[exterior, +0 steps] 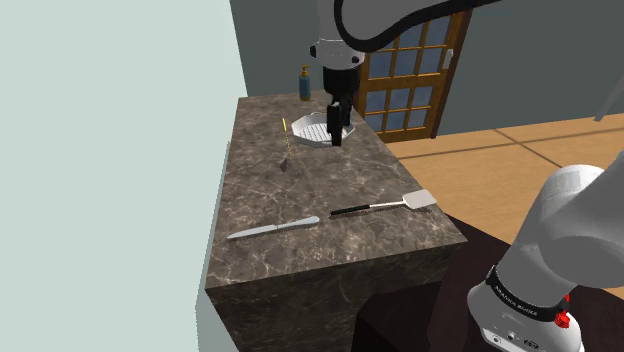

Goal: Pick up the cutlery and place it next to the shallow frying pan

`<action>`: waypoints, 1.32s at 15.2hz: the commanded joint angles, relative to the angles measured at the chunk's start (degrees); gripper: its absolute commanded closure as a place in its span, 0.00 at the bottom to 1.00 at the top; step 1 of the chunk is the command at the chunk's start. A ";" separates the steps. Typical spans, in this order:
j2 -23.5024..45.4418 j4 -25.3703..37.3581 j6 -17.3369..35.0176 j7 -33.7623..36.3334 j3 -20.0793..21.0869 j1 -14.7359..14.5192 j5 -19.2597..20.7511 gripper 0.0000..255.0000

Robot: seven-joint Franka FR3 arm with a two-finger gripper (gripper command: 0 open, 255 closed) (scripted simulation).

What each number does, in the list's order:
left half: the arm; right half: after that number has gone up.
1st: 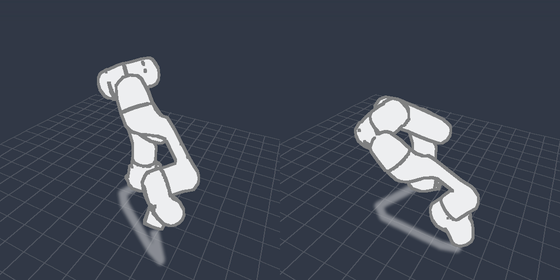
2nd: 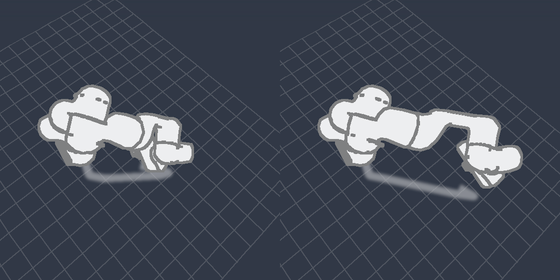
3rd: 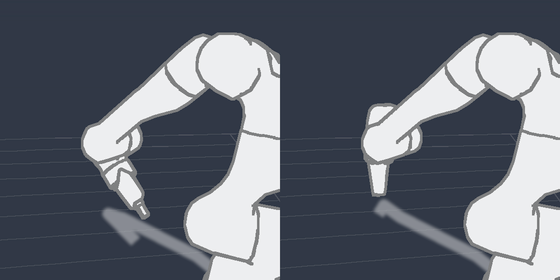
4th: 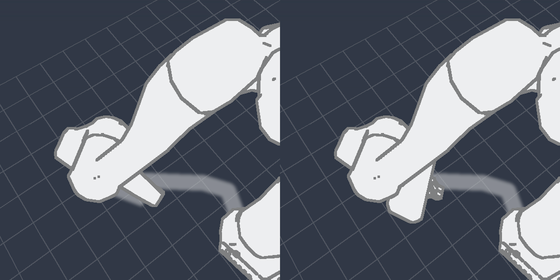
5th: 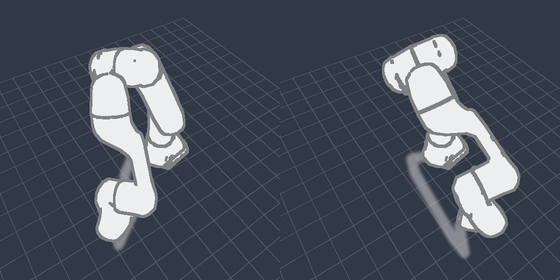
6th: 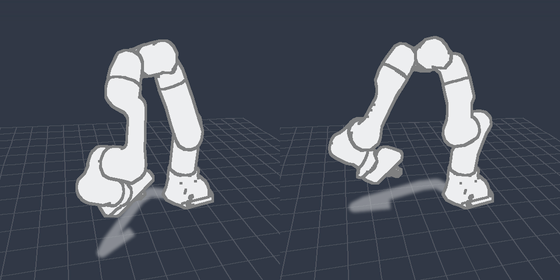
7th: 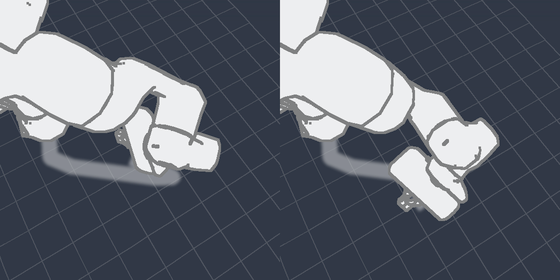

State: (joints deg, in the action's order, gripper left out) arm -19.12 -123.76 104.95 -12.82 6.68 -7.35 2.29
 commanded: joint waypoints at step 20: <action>35.73 19.02 4.60 -1.94 9.88 -10.21 6.38 0.00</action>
State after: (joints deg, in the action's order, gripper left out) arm 15.16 -105.50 109.20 -14.95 16.37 -17.10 8.26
